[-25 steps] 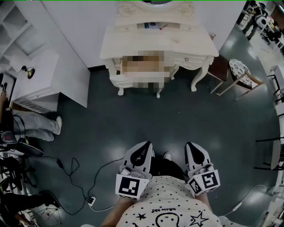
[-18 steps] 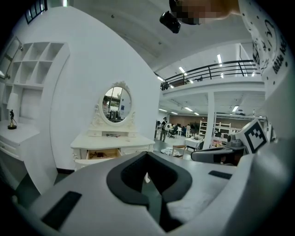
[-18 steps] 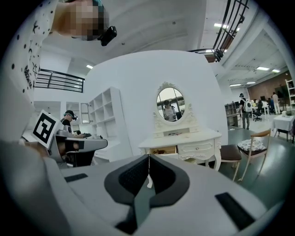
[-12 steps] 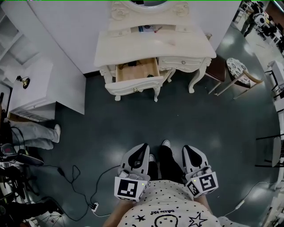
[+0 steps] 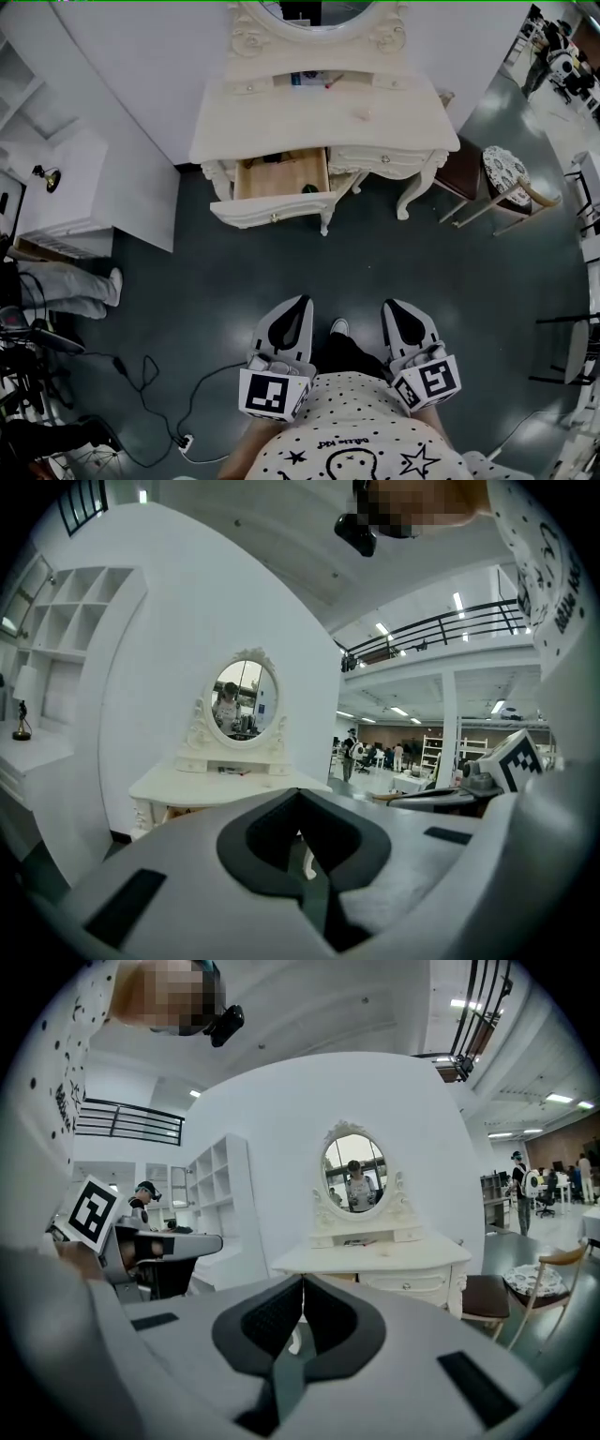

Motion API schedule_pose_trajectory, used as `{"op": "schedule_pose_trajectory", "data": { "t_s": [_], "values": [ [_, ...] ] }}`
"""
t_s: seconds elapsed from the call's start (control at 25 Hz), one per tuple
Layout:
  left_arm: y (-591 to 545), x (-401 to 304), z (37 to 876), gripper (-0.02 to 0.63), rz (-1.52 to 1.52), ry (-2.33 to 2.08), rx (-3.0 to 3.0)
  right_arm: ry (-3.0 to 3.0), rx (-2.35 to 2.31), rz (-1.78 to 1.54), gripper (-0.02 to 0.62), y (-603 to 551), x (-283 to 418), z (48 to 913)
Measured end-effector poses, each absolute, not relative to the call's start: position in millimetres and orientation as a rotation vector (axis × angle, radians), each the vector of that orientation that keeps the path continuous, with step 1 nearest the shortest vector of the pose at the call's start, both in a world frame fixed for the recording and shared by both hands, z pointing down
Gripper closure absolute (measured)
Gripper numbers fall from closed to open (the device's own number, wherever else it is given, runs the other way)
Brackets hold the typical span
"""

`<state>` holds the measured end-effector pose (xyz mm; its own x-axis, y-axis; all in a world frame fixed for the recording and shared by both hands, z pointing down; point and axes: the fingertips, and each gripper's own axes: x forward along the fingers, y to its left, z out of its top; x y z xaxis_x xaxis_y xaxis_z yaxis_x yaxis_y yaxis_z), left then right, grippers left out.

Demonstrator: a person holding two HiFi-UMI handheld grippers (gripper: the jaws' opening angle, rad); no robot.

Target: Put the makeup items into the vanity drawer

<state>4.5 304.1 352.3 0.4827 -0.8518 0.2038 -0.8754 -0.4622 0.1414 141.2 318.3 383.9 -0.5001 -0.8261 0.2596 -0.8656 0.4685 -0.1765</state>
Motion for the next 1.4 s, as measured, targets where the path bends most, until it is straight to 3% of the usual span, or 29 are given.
{"op": "schedule_pose_trajectory", "data": {
  "t_s": [0.52,1.4],
  "values": [
    [243,29,351,0.611,0.112,-1.532,2.523,-2.591,1.462,0.434,0.586,259,163,394],
    [83,-19,327,0.611,0.086,-1.405,2.639,-2.547,1.578,0.407,0.586,112,97,379]
  ]
}}
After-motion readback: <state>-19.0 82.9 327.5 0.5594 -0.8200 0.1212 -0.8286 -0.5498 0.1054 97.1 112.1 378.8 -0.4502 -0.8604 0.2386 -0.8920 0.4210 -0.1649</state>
